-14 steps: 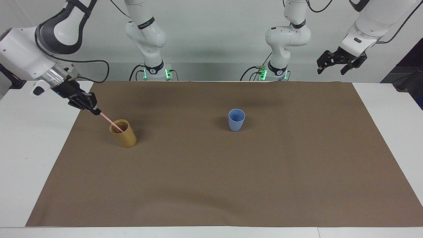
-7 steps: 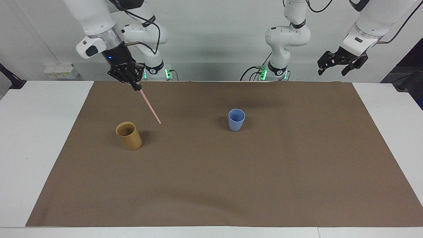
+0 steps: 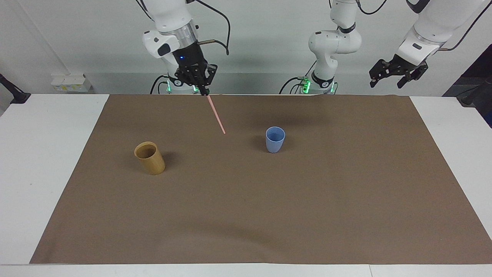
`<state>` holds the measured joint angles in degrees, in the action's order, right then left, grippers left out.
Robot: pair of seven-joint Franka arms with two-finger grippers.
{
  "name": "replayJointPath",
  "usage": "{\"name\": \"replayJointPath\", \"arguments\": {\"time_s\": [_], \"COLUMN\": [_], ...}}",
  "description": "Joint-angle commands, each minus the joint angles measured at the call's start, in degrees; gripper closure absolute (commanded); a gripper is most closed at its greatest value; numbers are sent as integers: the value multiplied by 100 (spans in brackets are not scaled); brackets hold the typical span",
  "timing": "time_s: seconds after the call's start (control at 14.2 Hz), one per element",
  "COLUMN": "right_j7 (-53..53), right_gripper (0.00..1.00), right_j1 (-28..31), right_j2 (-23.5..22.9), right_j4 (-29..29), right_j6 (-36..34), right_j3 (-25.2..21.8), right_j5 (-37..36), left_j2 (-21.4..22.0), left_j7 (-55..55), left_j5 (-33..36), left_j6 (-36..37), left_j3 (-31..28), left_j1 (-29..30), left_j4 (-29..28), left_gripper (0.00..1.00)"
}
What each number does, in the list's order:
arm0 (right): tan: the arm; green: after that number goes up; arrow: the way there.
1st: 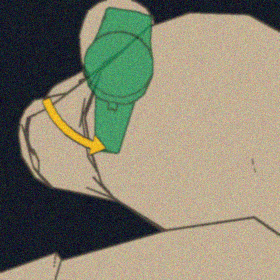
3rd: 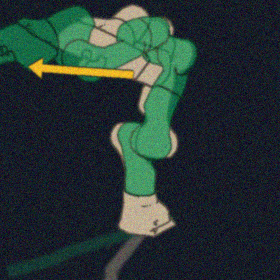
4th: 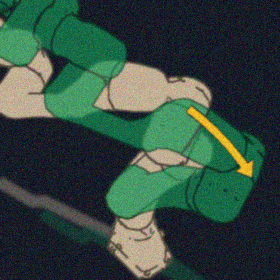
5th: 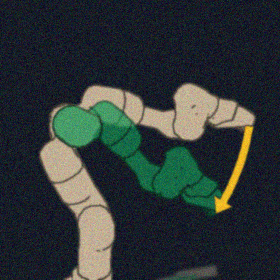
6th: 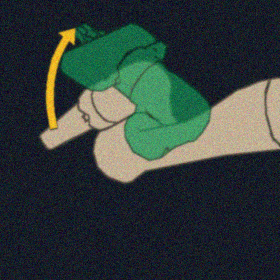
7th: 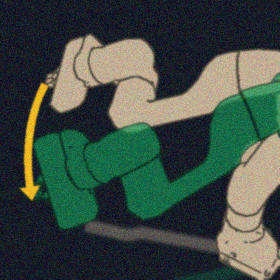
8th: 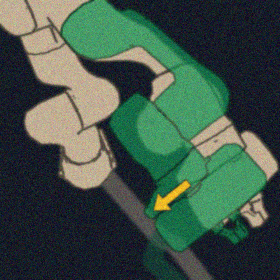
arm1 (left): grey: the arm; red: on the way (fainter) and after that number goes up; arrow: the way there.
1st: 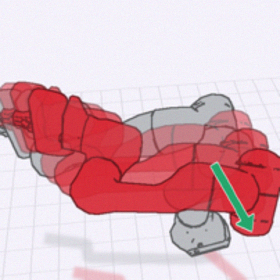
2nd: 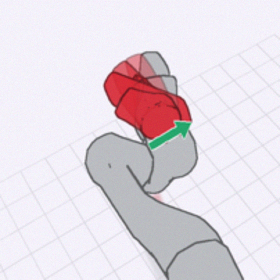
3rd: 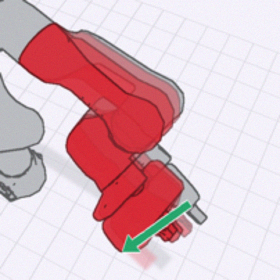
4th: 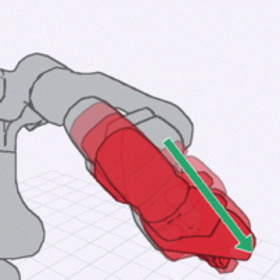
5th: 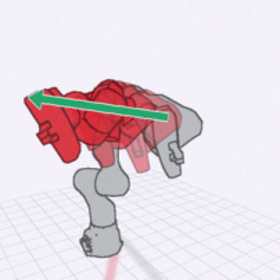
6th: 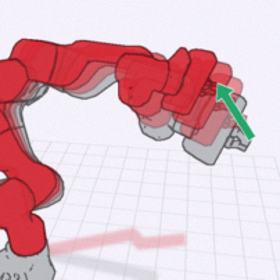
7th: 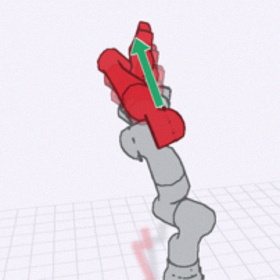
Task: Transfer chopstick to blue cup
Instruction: 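Lift the pink chopstick out and carry it toward the blue cup, then lower the pink chopstick into the blue cup with the right gripper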
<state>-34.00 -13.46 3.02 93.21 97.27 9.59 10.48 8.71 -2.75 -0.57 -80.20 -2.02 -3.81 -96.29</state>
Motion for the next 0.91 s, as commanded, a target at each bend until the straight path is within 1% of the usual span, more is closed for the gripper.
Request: {"name": "replayJointPath", "arguments": {"time_s": [0.0,0.07,0.21,0.35,0.49,0.84], "right_j7": [-894,-1281,-1810,-2336,-2471,-2471], "right_gripper": [100,100,100,100,100,100], "right_j1": [-672,-884,-1192,-1561,-1572,-1563], "right_j2": [-607,-801,-1013,-1311,-1426,-1462], "right_j4": [-557,-672,-690,-900,-1094,-1121], "right_j6": [63,194,475,564,521,538], "right_j3": [8,8,8,8,8,-1], "right_j5": [-414,-494,-547,-739,-776,-776], "left_j2": [69,69,69,69,69,69], "left_j7": [-41,-41,-41,-41,-41,-41], "left_j5": [101,101,101,101,101,101], "left_j6": [-110,-110,-110,-110,-110,-110], "left_j3": [53,53,53,53,53,53], "left_j1": [56,56,65,56,56,56], "left_j4": [-101,-101,-101,-101,-101,-101], "left_gripper": [0,0,0,0,0,0]}}
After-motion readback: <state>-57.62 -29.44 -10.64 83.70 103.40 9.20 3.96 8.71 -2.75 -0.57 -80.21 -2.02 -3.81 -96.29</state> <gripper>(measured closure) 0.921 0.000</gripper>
